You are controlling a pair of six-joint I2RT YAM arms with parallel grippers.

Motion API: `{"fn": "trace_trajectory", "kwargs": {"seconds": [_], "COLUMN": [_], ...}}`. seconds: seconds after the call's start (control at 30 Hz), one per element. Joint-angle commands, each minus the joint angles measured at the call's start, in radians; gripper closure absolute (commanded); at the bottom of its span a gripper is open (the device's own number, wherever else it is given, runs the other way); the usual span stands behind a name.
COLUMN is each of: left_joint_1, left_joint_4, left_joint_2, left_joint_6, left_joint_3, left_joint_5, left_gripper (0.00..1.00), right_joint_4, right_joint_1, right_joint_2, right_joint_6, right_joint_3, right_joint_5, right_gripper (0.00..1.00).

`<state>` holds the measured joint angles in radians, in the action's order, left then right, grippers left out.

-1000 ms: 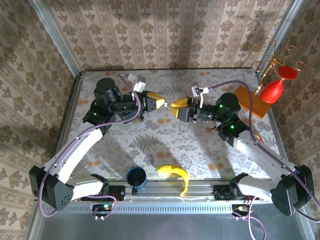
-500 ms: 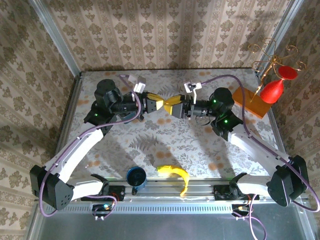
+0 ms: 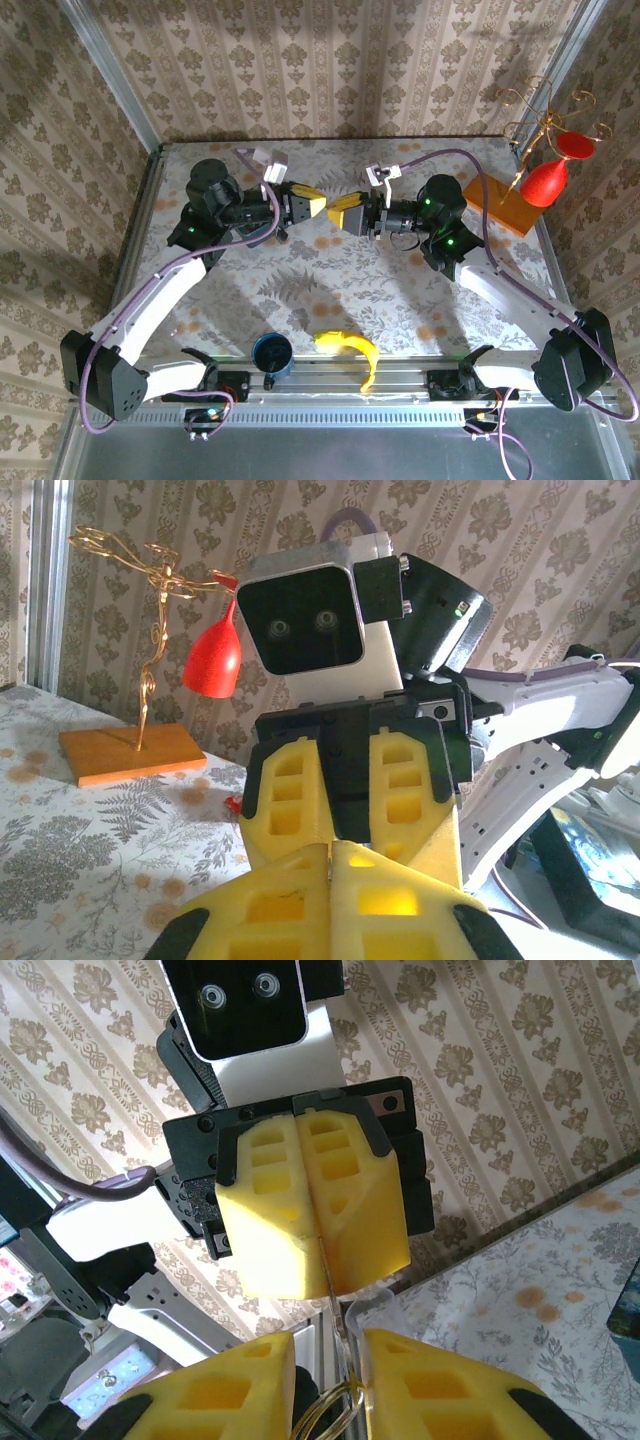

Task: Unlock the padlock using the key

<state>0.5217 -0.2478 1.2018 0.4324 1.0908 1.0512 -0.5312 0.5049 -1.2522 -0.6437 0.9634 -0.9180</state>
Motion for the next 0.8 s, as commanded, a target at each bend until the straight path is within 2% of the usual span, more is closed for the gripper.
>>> {"fn": "trace_trajectory", "kwargs": {"seconds": [0.0,0.23,0.4,0.67,0.7,0.77], "left_joint_1": [-0.008,-0.017,-0.025,-0.034,-0.037,-0.046], "left_joint_4": [-0.051,-0.055,-0.061,-0.050,-0.037,0.023], "left_joint_2": [-0.019,-0.024,-0.030,-0.036,-0.038,-0.046], "left_joint_6": [0.025,0.029,0.035,0.044,0.045,0.042], "left_joint_3": [-0.009,-0.016,-0.024,-0.033,-0.032,-0.024], "left_joint_5": [0.010,0.009,0.008,-0.014,-0.035,-0.105], "left_gripper": [1.00,1.00,1.00,1.00,0.92,0.57], "right_joint_4": [0.006,0.016,0.034,0.063,0.089,0.183], "right_joint_1": [0.006,0.006,0.006,0.004,0.004,0.002], "right_joint_2": [0.013,0.010,0.011,0.015,0.019,0.032], "right_joint_6": [0.025,0.031,0.038,0.059,0.071,0.107], "right_joint_3": [0.018,0.021,0.027,0.024,0.023,0.029], "right_joint_5": [-0.022,-0.022,-0.019,0.022,0.046,0.131], "right_gripper": [0.81,0.88,0.99,1.00,1.00,1.00]}}
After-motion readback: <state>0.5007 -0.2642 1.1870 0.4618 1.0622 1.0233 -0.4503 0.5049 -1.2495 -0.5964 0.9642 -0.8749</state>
